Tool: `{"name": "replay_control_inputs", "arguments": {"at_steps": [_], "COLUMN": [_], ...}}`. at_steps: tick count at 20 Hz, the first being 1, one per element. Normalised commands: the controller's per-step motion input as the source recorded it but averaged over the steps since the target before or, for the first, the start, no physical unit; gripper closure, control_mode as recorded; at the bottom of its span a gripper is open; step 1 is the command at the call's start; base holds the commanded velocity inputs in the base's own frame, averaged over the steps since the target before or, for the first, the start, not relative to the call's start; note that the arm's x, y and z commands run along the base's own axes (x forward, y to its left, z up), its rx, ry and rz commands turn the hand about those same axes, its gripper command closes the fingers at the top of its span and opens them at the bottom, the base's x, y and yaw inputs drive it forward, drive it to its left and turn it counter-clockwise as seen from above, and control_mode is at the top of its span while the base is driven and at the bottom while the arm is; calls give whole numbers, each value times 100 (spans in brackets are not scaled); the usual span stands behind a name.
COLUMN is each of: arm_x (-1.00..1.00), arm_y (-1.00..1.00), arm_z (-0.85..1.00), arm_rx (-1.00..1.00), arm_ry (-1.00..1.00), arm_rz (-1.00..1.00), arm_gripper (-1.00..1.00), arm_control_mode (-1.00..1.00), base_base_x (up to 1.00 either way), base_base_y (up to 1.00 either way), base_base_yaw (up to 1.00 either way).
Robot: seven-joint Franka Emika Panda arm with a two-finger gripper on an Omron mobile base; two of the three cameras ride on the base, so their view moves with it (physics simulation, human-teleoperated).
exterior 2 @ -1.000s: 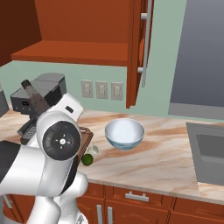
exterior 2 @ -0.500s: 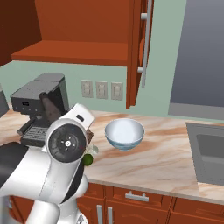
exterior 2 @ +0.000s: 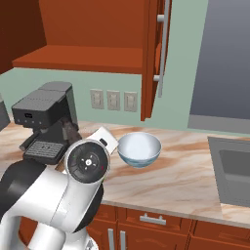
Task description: Open the cabinet. Place the bowl and condiment on the counter. Then place the lime and garlic on the cutting board.
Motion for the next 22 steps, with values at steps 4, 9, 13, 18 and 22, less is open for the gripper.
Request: {"name": "replay_control_inputs", "arguments": {"at_steps": [4,9,13,18,22], "arm_x": [9,13,4,0,7], "arm_y": [0,-1,-19,-33,-32], "arm_z": [-54,-53,-37,-32,-33], "arm_rx": [0,0,5,11,11], "arm_ry": [5,4,0,0,-3], "arm_rz": [-7,-7,-6,-4,-5], "arm_gripper": [100,100,100,100,100], "arm_control_mode": [-100,-100,-100,-100,-100], "base_base_x": [0,0,0,0,0], "base_base_y": [0,0,0,0,0], "base_base_yaw": [0,0,0,0,0]}}
